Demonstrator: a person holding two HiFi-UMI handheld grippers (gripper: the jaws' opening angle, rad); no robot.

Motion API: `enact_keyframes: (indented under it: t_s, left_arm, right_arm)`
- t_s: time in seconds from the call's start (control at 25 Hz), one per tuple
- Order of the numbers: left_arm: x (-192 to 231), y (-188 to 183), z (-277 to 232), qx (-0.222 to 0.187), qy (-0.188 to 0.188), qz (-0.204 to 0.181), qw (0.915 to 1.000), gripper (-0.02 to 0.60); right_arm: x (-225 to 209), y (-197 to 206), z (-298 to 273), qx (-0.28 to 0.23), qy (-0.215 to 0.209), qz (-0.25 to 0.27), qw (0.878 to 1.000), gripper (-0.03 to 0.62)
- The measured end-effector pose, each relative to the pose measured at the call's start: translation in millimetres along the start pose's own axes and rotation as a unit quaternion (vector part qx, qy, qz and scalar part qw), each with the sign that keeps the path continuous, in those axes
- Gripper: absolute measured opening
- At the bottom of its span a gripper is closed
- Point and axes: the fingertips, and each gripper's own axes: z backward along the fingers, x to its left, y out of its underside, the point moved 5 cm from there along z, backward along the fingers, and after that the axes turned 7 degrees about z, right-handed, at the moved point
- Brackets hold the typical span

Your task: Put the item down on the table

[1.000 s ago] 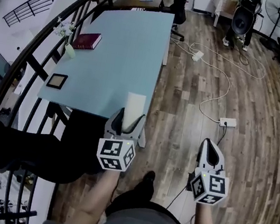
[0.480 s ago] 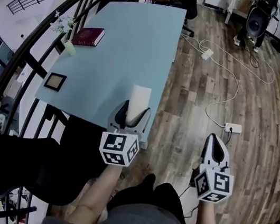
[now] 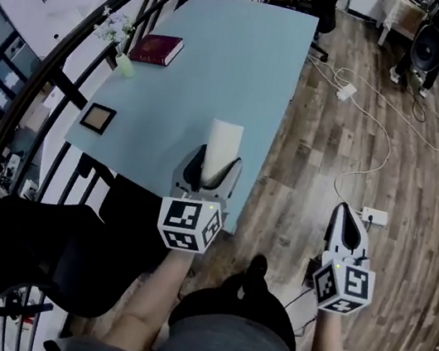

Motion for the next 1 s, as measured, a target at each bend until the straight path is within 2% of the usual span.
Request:
enact_keyframes:
  t_s: [0.2,0.44,1.0]
  left_arm:
    - [9,-10,-10,-0.011,-0.028,-0.005,0.9995,0.31]
    - [23,0,-12,0.002,-0.065,-0.002,0.9979,0.31]
    - [37,81,-29,0.105,-0.102,0.016,0.989,0.31]
  right_arm:
    - [-4,-7,-31,-0.003,-0.032,0.0,0.999,0.003]
    - [2,-8,-60,0.004,-0.074,0.0,0.997,0.003]
    - [6,8,-92,0.049,-0.114,0.013,0.992,0.003]
